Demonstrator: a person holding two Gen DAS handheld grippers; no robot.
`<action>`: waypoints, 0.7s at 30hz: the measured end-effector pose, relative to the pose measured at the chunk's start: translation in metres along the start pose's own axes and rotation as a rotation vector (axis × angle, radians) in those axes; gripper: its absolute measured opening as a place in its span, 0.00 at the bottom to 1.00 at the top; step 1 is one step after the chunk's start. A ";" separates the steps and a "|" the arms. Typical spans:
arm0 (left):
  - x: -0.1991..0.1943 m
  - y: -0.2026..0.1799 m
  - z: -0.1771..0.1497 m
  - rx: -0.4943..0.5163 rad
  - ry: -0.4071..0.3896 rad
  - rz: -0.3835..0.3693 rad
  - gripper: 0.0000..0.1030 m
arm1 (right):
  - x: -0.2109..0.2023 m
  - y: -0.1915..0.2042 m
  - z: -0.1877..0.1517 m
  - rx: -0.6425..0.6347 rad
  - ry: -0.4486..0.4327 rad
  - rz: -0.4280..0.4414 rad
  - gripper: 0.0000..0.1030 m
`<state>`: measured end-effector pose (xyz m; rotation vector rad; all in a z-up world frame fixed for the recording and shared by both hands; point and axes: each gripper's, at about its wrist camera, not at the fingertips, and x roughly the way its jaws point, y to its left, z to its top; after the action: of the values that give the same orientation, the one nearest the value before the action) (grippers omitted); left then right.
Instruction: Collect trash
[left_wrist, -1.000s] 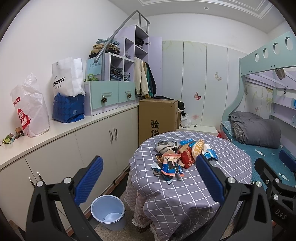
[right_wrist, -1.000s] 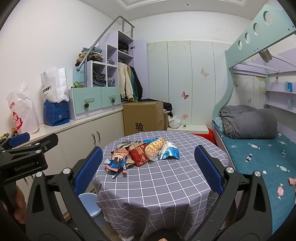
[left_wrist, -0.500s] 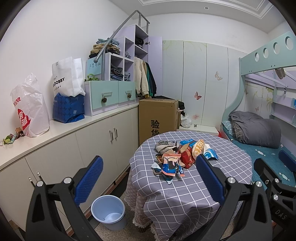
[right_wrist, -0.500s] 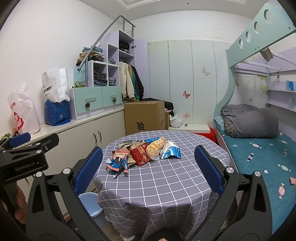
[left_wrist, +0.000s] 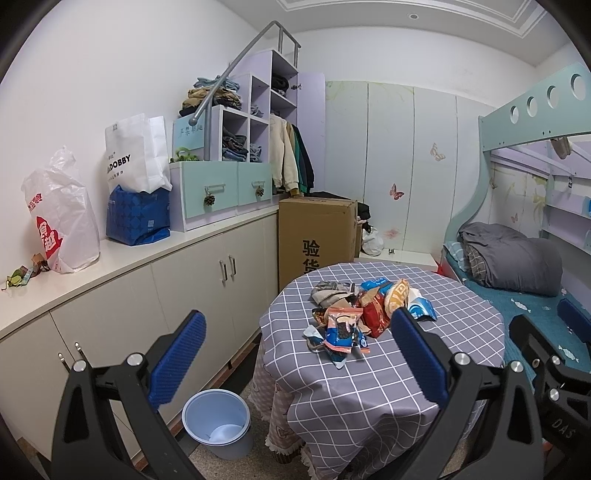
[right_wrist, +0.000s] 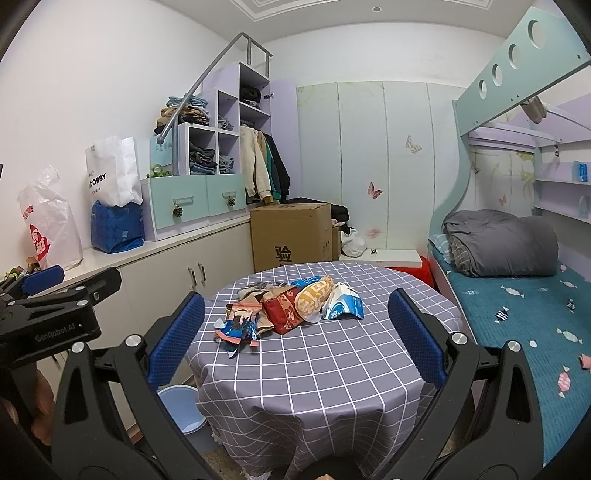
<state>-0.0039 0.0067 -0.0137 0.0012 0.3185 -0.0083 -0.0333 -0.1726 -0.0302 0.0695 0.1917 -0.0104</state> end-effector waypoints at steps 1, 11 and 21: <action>0.000 0.000 0.000 -0.001 0.000 -0.001 0.95 | 0.000 0.000 0.000 0.000 0.000 0.000 0.94; 0.000 0.000 0.000 0.001 0.001 -0.001 0.95 | -0.001 0.000 0.001 0.002 0.002 0.002 0.94; 0.000 0.000 0.000 0.002 0.001 -0.001 0.95 | 0.000 0.001 0.002 0.002 0.005 0.004 0.94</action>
<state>-0.0037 0.0069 -0.0140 0.0030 0.3199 -0.0093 -0.0334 -0.1716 -0.0281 0.0716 0.1968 -0.0061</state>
